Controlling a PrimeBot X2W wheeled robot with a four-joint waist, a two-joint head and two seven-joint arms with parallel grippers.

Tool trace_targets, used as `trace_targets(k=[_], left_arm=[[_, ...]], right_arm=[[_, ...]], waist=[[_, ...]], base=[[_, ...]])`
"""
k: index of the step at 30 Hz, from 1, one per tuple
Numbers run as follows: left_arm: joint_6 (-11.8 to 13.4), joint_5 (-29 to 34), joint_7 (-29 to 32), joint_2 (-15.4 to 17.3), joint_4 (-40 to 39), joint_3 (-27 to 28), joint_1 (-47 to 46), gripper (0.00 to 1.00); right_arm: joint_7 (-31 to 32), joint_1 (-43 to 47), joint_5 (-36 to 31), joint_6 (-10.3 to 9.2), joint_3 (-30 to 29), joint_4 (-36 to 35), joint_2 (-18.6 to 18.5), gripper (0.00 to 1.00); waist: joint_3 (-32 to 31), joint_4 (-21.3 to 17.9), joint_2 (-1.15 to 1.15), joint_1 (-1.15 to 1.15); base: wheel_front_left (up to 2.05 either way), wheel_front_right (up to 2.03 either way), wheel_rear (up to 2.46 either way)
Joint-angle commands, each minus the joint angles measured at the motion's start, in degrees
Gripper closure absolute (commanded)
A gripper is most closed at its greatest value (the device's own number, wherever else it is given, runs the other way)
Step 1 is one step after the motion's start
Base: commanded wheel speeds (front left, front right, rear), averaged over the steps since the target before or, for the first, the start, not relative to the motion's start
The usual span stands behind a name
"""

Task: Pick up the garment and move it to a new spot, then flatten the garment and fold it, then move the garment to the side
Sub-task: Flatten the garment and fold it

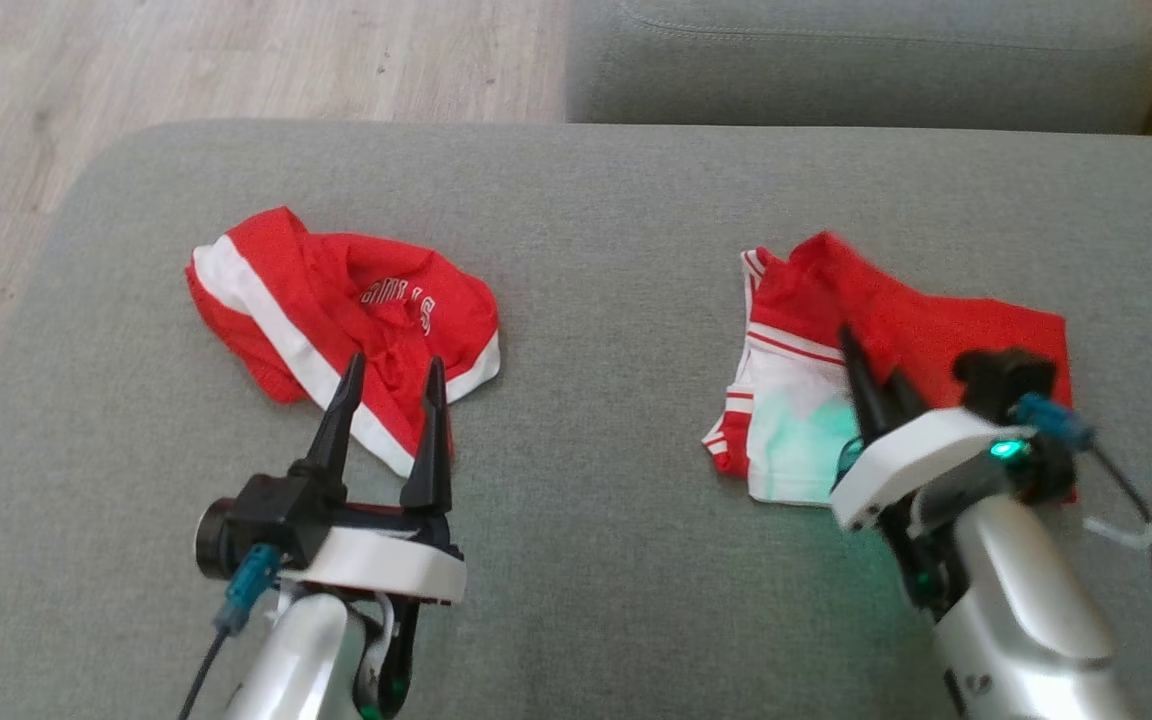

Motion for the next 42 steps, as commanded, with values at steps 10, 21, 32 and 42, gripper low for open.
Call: trace_targets(k=[10, 21, 32, 42], left_arm=[[0.56, 0.21, -0.55, 0.20, -1.35, 0.95, -2.63, 0.00], [0.79, -0.43, -0.55, 0.20, -0.98, 1.45, -2.21, 0.00], [1.23, -0.32, -0.55, 0.19, -2.11, 2.69, -0.35, 0.00], [1.57, 4.23, -0.55, 0.36, -2.33, 6.19, 2.38, 0.00]], right_arm=[[-5.65, -4.05, 3.22, -0.04, 9.56, 9.46, 0.21, 1.00], [-9.68, -6.58, 10.55, -0.04, 16.92, 7.64, 0.21, 0.00], [-12.14, -3.01, -4.42, -0.04, -0.56, 1.22, 0.21, 0.00], [-12.17, 9.88, -11.05, -0.04, -10.50, -12.25, 0.21, 0.00]], waist=[[1.09, 1.27, 0.00, 0.00], [-0.31, -0.02, 0.00, 0.00], [-2.93, -2.56, 0.00, 0.00], [-3.51, -4.82, 0.00, 0.00]], base=[[0.00, 0.00, 0.00], [0.00, 0.00, 0.00], [0.00, 0.00, 0.00], [0.00, 0.00, 0.00]])
